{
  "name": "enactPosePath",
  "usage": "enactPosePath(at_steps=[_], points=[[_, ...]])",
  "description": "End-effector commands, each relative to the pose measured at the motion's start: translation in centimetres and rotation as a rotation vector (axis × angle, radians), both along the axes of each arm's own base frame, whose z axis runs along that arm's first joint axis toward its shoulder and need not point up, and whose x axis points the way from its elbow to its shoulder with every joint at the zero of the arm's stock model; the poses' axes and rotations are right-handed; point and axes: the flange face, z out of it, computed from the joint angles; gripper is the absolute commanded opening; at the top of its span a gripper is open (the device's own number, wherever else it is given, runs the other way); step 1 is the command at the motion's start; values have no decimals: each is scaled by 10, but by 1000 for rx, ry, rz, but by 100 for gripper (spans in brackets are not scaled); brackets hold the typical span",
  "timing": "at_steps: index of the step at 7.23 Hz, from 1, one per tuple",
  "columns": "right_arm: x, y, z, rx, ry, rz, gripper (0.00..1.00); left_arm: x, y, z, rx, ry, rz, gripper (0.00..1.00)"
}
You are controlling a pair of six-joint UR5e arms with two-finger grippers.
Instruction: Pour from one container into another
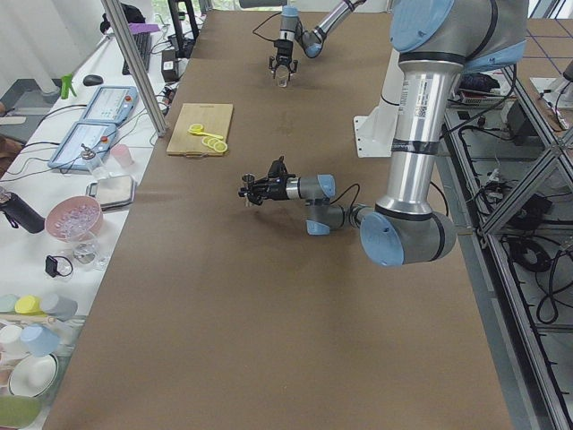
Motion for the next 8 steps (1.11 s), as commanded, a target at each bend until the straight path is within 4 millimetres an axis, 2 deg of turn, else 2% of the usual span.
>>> enactPosePath(at_steps=[1,5,8], points=[[3,-3,-2,1,-4,6,100,3,4,0,-6,22,-4,0],[5,-4,-17,6,-25,5,100,10,9,5,-32,35,-43,0],[8,-2,-40,-47,-55,-2,100,14,13,6,-34,37,-43,0]])
